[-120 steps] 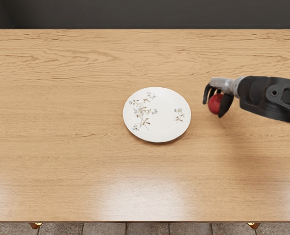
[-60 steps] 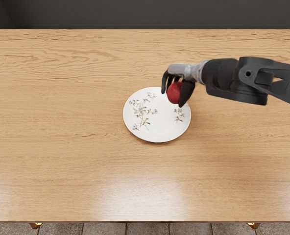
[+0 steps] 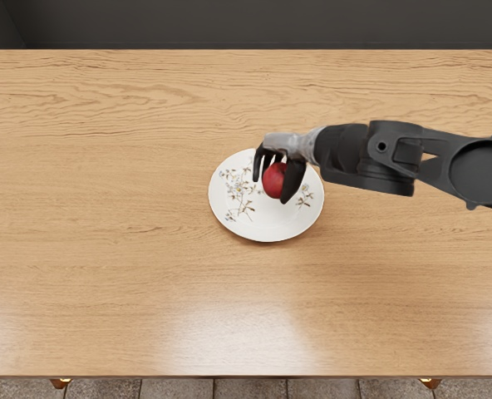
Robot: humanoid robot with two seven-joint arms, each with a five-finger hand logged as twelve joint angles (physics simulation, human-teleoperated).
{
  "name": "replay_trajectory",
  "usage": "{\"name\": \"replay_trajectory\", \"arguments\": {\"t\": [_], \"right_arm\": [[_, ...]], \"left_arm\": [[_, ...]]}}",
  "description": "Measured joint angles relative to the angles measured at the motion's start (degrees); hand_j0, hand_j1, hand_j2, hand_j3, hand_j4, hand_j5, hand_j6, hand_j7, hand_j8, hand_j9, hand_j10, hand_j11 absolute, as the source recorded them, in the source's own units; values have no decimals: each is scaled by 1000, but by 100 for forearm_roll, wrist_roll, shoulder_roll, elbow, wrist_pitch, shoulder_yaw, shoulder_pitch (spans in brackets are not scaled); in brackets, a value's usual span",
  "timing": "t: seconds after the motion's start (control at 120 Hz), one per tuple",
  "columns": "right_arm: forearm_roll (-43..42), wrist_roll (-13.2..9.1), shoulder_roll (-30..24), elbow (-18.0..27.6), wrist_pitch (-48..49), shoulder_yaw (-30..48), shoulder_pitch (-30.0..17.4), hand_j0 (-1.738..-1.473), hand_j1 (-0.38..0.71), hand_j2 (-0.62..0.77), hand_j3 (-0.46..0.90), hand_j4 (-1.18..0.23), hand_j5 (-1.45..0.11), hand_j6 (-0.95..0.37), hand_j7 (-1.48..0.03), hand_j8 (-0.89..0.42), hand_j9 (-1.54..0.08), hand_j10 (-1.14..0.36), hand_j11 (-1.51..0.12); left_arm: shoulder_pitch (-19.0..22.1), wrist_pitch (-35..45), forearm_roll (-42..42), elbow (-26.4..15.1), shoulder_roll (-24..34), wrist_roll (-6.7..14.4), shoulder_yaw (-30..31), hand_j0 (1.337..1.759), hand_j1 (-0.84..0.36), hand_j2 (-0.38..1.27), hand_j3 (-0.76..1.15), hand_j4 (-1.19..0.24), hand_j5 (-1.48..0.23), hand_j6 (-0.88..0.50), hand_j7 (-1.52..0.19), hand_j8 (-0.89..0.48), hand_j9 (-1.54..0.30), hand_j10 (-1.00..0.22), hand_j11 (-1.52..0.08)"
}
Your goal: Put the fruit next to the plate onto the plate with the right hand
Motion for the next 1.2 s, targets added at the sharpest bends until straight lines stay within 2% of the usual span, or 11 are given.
{"name": "replay_trajectory", "arguments": {"t": [0.342,0.475,0.608,0.75,0.925,1.033,1.2], "right_arm": [[-31,0,282,-530,12,-64,-290,-1650,179,-3,0,-616,-882,-517,-837,-398,-872,-536,-880],[5,2,367,-607,10,-10,-293,-1654,-33,-7,0,-355,-504,-308,-481,-242,-499,-323,-503],[152,3,302,-606,417,278,-278,-1656,-168,-6,0,-200,-281,-176,-269,-141,-278,-183,-280],[474,3,-115,-460,1354,772,-246,-1657,-241,-5,0,-115,-160,-104,-153,-86,-158,-107,-159],[837,3,-815,-200,2354,1418,-251,-1658,-283,-5,0,-68,-91,-63,-88,-55,-90,-64,-90],[1309,3,-1394,-139,2629,1870,-266,-1658,-295,-6,0,-53,-70,-51,-68,-46,-69,-50,-70],[1762,64,-2463,-126,2750,2053,-391,-1658,-306,-6,0,-41,-52,-41,-51,-38,-52,-40,-52]], "left_arm": [[0,0,0,0,0,0,0,1658,349,0,0,0,0,0,0,0,0,0,0],[0,0,0,0,0,0,0,1658,349,0,0,0,0,0,0,0,0,0,0],[0,0,0,0,0,0,1,1658,349,0,0,0,0,0,0,0,0,0,0],[0,0,0,0,0,0,1,1658,349,0,0,0,0,0,0,0,0,0,0],[0,0,0,0,0,0,1,1658,349,0,0,0,0,0,0,0,0,0,0],[0,0,0,0,0,0,1,1658,349,0,0,0,0,0,0,0,0,0,0],[-35,0,0,0,0,0,-2,1658,349,0,0,0,0,0,0,0,0,0,0]]}}
